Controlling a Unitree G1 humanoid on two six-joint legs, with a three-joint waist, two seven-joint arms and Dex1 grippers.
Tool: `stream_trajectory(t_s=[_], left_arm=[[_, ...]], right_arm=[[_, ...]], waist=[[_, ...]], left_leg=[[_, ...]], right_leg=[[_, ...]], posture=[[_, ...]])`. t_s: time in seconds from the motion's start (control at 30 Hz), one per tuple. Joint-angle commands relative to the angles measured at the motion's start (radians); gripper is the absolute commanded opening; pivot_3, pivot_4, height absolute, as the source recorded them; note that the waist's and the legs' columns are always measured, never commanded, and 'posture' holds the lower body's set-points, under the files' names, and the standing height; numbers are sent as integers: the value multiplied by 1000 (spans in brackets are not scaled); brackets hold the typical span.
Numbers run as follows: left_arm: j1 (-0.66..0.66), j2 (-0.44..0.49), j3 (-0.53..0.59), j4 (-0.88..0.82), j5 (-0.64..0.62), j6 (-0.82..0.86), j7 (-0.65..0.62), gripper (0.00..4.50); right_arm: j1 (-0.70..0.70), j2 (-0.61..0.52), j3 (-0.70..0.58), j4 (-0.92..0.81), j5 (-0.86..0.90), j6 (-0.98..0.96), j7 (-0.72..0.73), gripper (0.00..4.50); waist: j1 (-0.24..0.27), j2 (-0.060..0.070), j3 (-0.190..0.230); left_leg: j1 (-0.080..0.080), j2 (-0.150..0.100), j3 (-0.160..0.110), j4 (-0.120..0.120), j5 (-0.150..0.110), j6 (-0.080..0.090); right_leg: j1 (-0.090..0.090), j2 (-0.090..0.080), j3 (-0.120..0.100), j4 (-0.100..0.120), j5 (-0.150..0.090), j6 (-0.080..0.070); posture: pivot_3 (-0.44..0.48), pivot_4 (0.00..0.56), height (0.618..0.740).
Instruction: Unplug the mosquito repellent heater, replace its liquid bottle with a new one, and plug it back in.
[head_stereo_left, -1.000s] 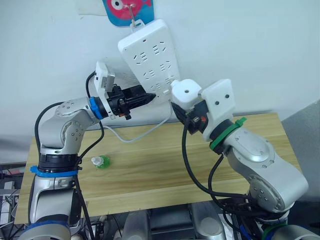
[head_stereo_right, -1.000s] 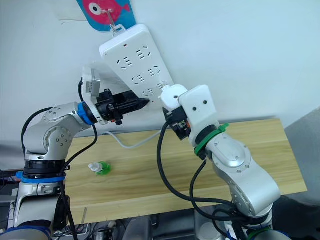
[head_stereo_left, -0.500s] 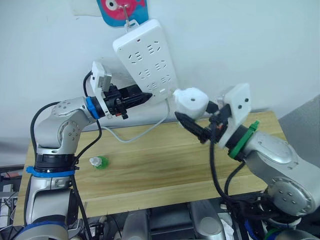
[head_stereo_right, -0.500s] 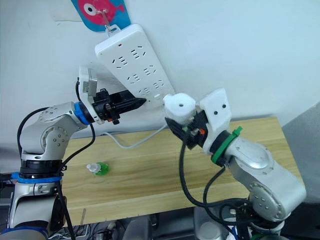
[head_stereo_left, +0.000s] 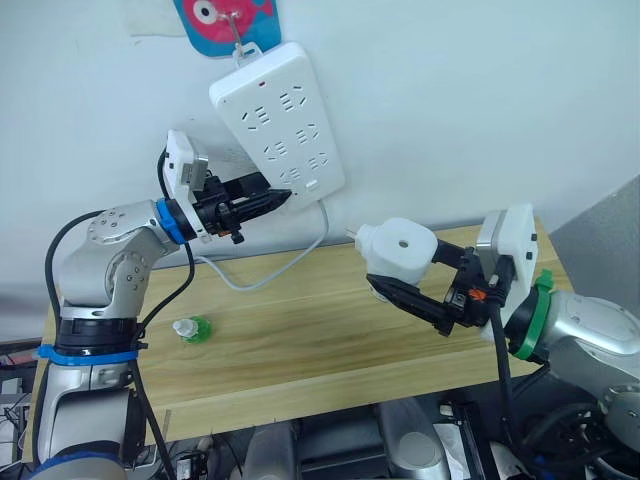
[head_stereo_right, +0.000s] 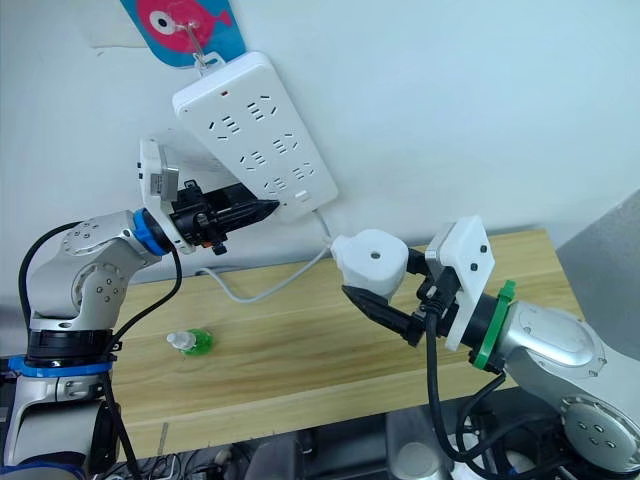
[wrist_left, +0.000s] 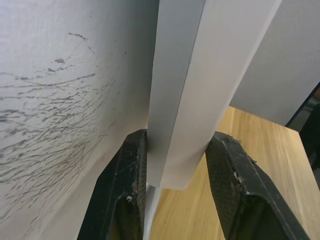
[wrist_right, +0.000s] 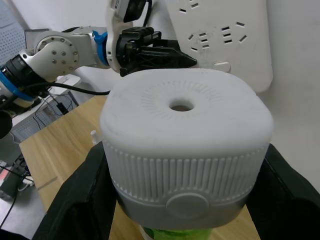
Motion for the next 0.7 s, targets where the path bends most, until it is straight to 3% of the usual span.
stream_trajectory(t_s=[0.03, 0.23, 0.27, 0.33, 0.57, 0.7], left_arm=[[30, 27, 22, 23, 38, -2, 16, 1420], [38, 33, 25, 19, 24, 9, 19, 1420], [38, 33, 26, 21, 23, 13, 21, 1951], [38, 34, 25, 21, 23, 16, 17, 2265], [80, 44, 71, -29, 22, 15, 37, 4342], [172, 82, 151, -128, -52, 90, 37, 4466]], right_arm=[[10, -29, 13, -23, 40, -67, -22, 2991], [26, -81, 42, -10, 74, -131, -61, 2991], [27, -87, 47, -5, 78, -141, -66, 2991], [30, -100, 56, 3, 84, -160, -72, 2991], [47, -134, 79, 20, 133, -223, -101, 2991], [64, -143, 79, 35, 184, -258, -125, 2991]], waist=[[0, 0, 0], [0, 0, 0], [0, 0, 0], [-1, 0, 0], [4, 0, 0], [-1, 0, -1]], left_leg=[[0, 0, 0, 0, 0, 0], [0, 0, 0, 0, 0, 0], [0, 0, 0, 0, 0, 0], [0, 0, 0, 0, 0, 0], [-2, 0, 0, -1, 2, -4], [-2, 1, 1, -2, 2, -4]], right_leg=[[0, 0, 0, 0, 0, 0], [0, 0, 0, 0, 0, 0], [0, 0, 0, 0, 0, 0], [0, 0, 0, 0, 0, 0], [-1, 0, -1, -3, 0, 0], [-1, 0, -1, -3, 0, 0]], posture=[[-389, 318, 740], [-387, 320, 740], [-387, 320, 740], [-386, 320, 740], [-362, 310, 740], [-339, 293, 740]])
